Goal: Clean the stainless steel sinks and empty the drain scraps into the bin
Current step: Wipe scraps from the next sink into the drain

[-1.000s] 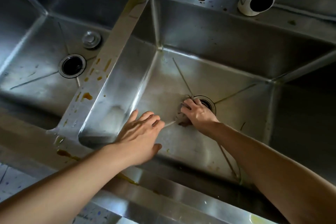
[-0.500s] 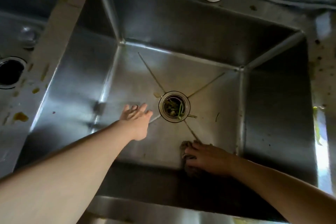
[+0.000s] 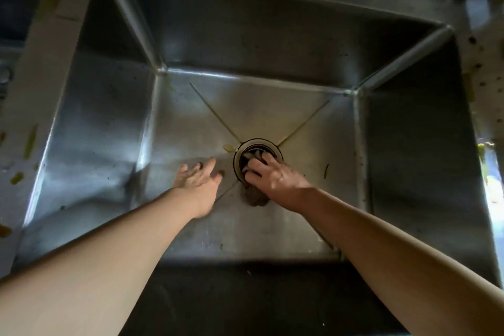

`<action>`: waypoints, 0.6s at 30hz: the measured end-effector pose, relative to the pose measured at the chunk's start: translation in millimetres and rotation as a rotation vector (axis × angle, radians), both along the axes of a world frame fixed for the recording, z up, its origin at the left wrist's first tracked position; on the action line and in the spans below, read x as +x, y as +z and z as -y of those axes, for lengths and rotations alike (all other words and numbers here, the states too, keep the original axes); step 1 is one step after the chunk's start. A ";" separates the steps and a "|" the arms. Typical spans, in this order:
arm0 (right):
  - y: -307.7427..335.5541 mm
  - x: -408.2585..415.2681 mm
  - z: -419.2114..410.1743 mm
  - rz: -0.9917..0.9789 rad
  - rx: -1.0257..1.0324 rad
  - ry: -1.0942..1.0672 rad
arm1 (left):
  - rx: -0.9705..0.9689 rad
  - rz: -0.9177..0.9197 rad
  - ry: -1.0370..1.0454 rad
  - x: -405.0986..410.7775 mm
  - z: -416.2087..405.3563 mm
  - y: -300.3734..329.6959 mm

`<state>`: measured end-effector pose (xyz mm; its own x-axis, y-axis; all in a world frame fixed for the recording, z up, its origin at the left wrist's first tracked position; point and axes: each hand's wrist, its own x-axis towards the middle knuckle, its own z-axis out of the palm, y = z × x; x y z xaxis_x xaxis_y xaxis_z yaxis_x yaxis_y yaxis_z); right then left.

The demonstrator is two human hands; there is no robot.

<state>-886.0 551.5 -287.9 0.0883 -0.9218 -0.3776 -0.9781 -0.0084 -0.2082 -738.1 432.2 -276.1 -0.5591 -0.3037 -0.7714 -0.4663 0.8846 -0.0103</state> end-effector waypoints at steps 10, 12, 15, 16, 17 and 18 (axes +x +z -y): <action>83.4 -26.9 -79.2 0.057 0.296 -0.817 | -0.009 -0.011 -0.022 -11.6 10.6 14.8; 85.1 -30.1 -95.1 0.030 0.409 -0.960 | -0.027 -0.019 -0.028 -17.2 10.8 14.3; 79.9 -34.2 -114.8 -0.050 0.603 -1.129 | -0.071 -0.021 0.000 -24.5 10.4 8.2; 78.0 -36.3 -119.0 -0.093 0.681 -1.115 | -0.087 -0.016 0.011 -25.4 10.2 5.3; 73.1 -37.7 -124.0 -0.111 0.766 -1.074 | -0.104 -0.011 0.018 -25.4 9.6 2.8; 68.4 -38.6 -127.8 -0.104 0.835 -1.025 | -0.118 -0.005 0.019 -25.9 8.4 -0.1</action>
<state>-924.6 679.3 -219.5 -0.5672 -0.0431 -0.8225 -0.4769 0.8314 0.2853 -764.0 423.8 -276.2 -0.5564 -0.4029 -0.7266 -0.4835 0.8683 -0.1112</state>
